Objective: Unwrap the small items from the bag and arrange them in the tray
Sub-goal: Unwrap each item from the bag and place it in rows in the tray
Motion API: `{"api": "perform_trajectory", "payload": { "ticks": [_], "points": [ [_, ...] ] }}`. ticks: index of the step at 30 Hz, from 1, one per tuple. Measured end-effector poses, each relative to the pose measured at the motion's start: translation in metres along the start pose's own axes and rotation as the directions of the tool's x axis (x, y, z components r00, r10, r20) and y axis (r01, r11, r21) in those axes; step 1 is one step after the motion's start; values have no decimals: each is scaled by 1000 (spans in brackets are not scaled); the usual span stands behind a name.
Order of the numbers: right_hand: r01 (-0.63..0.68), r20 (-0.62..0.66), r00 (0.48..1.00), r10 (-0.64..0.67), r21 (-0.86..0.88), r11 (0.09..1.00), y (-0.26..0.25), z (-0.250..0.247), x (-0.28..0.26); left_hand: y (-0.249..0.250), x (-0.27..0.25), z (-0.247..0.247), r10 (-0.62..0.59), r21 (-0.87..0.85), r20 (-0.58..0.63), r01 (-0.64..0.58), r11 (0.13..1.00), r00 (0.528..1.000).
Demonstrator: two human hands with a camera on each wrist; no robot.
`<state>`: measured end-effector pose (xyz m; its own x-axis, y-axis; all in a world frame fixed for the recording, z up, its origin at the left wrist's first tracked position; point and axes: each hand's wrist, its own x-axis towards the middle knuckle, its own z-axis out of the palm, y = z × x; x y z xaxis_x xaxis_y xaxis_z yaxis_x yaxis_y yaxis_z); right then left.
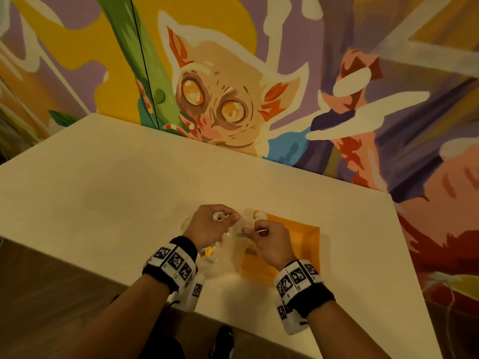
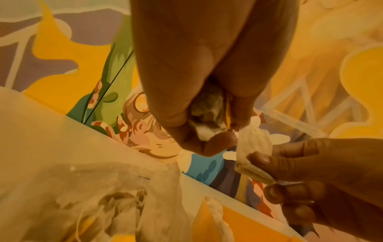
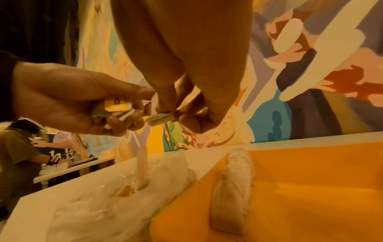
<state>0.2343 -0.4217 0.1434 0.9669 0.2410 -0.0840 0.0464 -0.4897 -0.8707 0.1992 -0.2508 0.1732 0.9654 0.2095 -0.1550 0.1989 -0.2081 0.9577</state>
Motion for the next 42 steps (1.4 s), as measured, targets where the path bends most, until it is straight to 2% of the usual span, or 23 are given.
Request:
{"api": "perform_trajectory", "payload": {
  "ticks": [5, 11, 20, 23, 27, 31, 37, 42],
  "points": [
    [-168, -31, 986, 165, -125, 978, 26, -19, 12, -21, 1, 21, -175, 102, 34, 171, 980, 984],
    [-327, 112, 915, 388, -356, 875, 40, -12, 19, -46, -1, 44, -323, 293, 143, 271, 917, 936],
    [-371, 91, 871, 482, -521, 769, 48, 13, 38, -55, 0, 64, -245, 607, 92, 141, 782, 965],
    [-399, 63, 860, 507, -538, 743, 45, 13, 39, -57, 2, 66, -239, 645, 71, 138, 752, 968],
    [-423, 35, 850, 525, -547, 722, 47, 15, 41, -61, 3, 67, -241, 653, 63, 143, 744, 968],
    [-392, 42, 862, 505, -577, 717, 46, 15, 48, -62, 6, 66, -253, 667, 94, 128, 734, 963],
    [-381, 43, 861, 506, -604, 700, 37, 5, 43, -64, 7, 67, -238, 637, 67, 142, 758, 969],
    [-341, 83, 873, 480, -600, 724, 31, 6, 39, -66, 8, 67, -257, 608, 70, 163, 777, 964]
  ]
}}
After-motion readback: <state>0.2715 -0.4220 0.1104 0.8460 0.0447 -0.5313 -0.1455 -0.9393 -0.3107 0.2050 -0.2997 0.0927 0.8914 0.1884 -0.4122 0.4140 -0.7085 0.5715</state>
